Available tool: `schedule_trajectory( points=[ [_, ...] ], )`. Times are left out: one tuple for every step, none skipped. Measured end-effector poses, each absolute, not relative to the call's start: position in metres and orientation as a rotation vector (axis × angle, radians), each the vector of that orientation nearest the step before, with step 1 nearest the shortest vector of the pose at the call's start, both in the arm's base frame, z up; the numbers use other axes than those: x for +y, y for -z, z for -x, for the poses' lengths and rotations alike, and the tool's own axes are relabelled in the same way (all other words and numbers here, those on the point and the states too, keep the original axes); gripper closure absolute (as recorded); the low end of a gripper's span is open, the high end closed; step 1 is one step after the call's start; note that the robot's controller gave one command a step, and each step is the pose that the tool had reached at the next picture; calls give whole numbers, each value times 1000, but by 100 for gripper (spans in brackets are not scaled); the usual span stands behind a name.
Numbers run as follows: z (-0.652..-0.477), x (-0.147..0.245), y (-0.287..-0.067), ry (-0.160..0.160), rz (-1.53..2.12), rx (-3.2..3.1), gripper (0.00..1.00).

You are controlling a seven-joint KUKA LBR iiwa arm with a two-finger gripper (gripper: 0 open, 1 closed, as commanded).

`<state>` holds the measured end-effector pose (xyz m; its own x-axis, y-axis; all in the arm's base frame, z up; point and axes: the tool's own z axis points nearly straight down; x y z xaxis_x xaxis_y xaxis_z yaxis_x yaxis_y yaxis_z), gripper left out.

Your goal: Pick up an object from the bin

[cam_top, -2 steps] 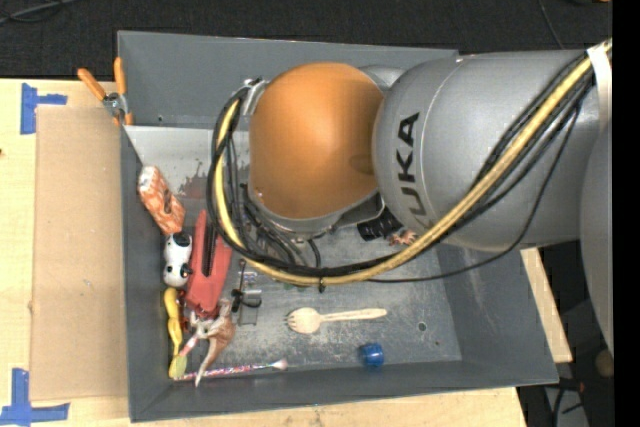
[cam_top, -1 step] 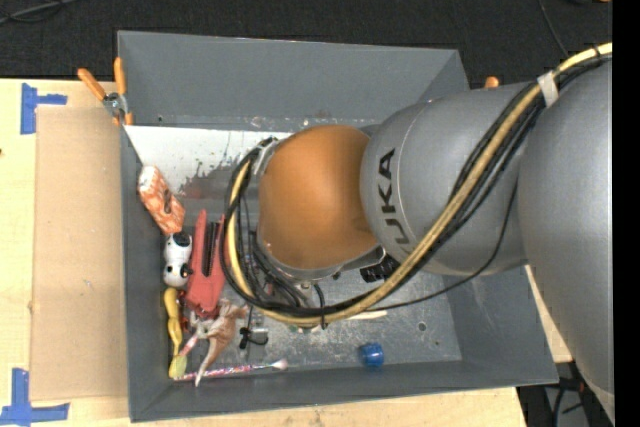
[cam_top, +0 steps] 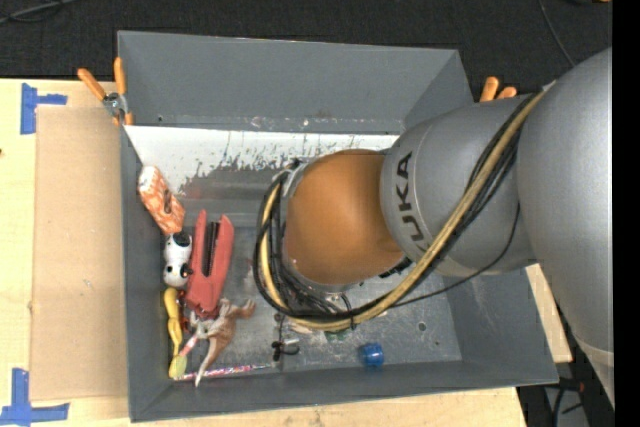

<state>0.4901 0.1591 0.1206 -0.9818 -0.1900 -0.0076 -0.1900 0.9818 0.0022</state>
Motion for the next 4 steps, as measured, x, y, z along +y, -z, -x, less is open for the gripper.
schedule_trajectory(
  points=[
    [-490, 138, -89, 0, -27, 3148, 0],
    [-495, 160, -91, -2, -173, 3138, 0],
    [-489, 110, -94, 0, 51, 3149, 0],
    [-486, 134, -92, -2, -51, 3145, 0]
  ],
)
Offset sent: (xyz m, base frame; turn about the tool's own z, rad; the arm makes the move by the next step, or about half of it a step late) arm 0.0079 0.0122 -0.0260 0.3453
